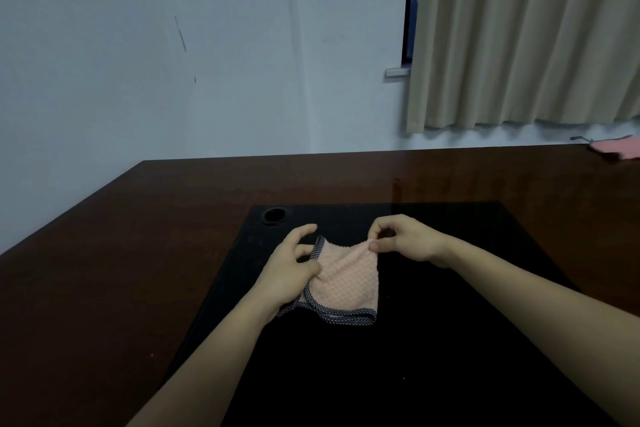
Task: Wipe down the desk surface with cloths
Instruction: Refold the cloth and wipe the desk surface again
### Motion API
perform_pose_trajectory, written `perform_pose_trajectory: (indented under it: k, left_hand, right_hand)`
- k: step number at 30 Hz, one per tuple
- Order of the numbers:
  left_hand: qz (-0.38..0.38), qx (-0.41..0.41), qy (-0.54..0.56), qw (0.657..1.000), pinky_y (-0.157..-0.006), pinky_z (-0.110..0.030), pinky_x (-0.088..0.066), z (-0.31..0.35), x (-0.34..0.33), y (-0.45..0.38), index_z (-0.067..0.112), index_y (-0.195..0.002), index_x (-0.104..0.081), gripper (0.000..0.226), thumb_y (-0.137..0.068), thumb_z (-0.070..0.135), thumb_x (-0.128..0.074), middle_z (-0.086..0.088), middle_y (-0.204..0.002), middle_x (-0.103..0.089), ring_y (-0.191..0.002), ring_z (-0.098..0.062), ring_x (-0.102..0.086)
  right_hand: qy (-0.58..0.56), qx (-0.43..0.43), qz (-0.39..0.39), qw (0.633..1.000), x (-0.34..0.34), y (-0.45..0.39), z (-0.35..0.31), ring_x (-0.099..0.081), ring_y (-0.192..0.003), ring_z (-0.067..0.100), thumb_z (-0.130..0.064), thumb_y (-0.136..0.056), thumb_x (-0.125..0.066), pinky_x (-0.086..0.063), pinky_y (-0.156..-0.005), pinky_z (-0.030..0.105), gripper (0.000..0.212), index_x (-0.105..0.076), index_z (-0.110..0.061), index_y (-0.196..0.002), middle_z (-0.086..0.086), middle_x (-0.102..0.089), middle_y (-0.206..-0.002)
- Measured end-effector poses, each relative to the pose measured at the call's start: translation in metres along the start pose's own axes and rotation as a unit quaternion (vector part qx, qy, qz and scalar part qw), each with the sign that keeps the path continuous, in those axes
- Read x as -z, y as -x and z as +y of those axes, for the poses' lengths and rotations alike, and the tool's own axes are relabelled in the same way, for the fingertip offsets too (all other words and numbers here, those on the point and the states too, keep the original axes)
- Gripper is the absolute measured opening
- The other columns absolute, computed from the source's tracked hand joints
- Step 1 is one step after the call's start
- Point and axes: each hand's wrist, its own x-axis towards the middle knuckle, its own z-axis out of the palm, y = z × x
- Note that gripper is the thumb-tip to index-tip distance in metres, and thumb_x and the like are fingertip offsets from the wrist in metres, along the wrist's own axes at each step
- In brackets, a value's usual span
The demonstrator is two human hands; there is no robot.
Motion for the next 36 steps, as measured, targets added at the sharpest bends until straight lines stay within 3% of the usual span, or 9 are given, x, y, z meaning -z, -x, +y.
perform_pose_trajectory:
  k: [3,7,12,17,22,25,29,33,36]
  left_hand:
    - [-0.003,0.001,-0.006,1.0,-0.09,-0.031,-0.054,-0.003,-0.002,-0.002,0.031,-0.149,-0.041,0.058,-0.099,0.007,-0.057,0.005,-0.137,-0.057,-0.102,-0.006,-0.063]
    - [-0.011,-0.017,-0.09,0.996,-0.067,-0.017,-0.052,-0.004,-0.004,-0.006,0.032,-0.152,-0.037,0.058,-0.1,0.022,-0.06,0.011,-0.14,-0.054,-0.091,-0.003,-0.066]
    - [-0.02,-0.027,-0.204,0.978,-0.055,-0.011,-0.045,-0.007,0.001,-0.004,0.031,-0.152,-0.034,0.062,-0.098,0.025,-0.063,0.002,-0.14,-0.049,-0.082,-0.003,-0.059]
    - [-0.025,0.002,-0.217,0.976,-0.06,-0.017,-0.042,-0.01,0.005,0.003,0.029,-0.152,-0.036,0.064,-0.095,0.024,-0.066,-0.001,-0.133,-0.051,-0.082,-0.004,-0.058]
    - [-0.022,0.024,-0.187,0.982,-0.065,-0.022,-0.049,-0.009,0.005,0.013,0.026,-0.15,-0.039,0.066,-0.092,0.015,-0.068,-0.001,-0.122,-0.054,-0.077,-0.01,-0.065]
    - [-0.013,0.061,-0.081,0.995,-0.071,-0.037,-0.057,-0.009,0.003,0.018,0.019,-0.148,-0.042,0.066,-0.088,0.006,-0.067,-0.011,-0.108,-0.071,-0.072,-0.018,-0.067]
    - [0.006,0.096,0.027,0.995,-0.09,-0.048,-0.056,-0.006,0.0,0.023,0.023,-0.144,-0.047,0.062,-0.087,0.008,-0.069,-0.008,-0.111,-0.065,-0.097,-0.027,-0.067]
    - [-0.009,0.092,0.013,0.996,-0.07,-0.032,-0.055,-0.004,-0.002,0.033,0.021,-0.146,-0.044,0.063,-0.089,0.005,-0.067,-0.004,-0.109,-0.061,-0.085,-0.019,-0.063]
    - [-0.009,0.035,-0.132,0.991,-0.072,-0.023,-0.047,-0.01,0.0,0.039,0.022,-0.149,-0.042,0.065,-0.091,0.016,-0.07,-0.008,-0.134,-0.054,-0.1,-0.017,-0.06]
  right_hand:
    - [0.034,-0.011,-0.003,0.999,0.003,0.0,0.003,-0.062,-0.089,0.005,-0.01,-0.096,-0.067,-0.044,-0.08,0.018,0.012,-0.068,-0.018,-0.087,-0.007,-0.067,-0.092]
    - [0.181,-0.009,-0.023,0.983,-0.001,-0.006,0.006,-0.059,-0.099,0.011,-0.016,-0.099,-0.064,-0.043,-0.085,0.023,0.015,-0.062,-0.027,-0.089,-0.011,-0.06,-0.099]
    - [0.22,0.041,0.028,0.974,-0.001,0.003,0.005,-0.058,-0.092,0.011,-0.023,-0.094,-0.07,-0.045,-0.081,0.025,0.01,-0.061,-0.024,-0.092,-0.005,-0.059,-0.102]
    - [0.182,0.082,-0.075,0.977,-0.006,0.025,0.0,-0.057,-0.084,-0.008,-0.016,-0.091,-0.074,-0.043,-0.076,0.009,0.009,-0.068,-0.022,-0.092,-0.016,-0.061,-0.096]
    - [0.161,0.113,-0.095,0.976,-0.019,0.044,0.002,-0.055,-0.092,-0.007,-0.009,-0.088,-0.076,-0.043,-0.084,0.011,0.021,-0.073,-0.019,-0.106,-0.014,-0.058,-0.099]
    - [0.181,0.133,-0.093,0.97,-0.027,0.054,0.0,-0.055,-0.104,0.006,-0.012,-0.086,-0.078,-0.041,-0.089,0.011,0.023,-0.074,-0.018,-0.108,-0.006,-0.059,-0.108]
    - [0.261,0.157,-0.055,0.951,-0.033,0.065,-0.001,-0.05,-0.106,0.014,-0.022,-0.089,-0.076,-0.044,-0.096,0.032,0.01,-0.073,-0.022,-0.098,-0.008,-0.056,-0.105]
    - [0.268,0.138,-0.04,0.953,-0.022,0.076,-0.002,-0.048,-0.105,0.009,-0.018,-0.09,-0.073,-0.045,-0.097,0.034,0.012,-0.07,-0.029,-0.092,-0.013,-0.052,-0.103]
    - [0.274,0.111,-0.049,0.954,-0.017,0.082,0.002,-0.049,-0.107,0.006,-0.014,-0.092,-0.068,-0.046,-0.099,0.032,0.02,-0.073,-0.028,-0.105,-0.014,-0.052,-0.108]
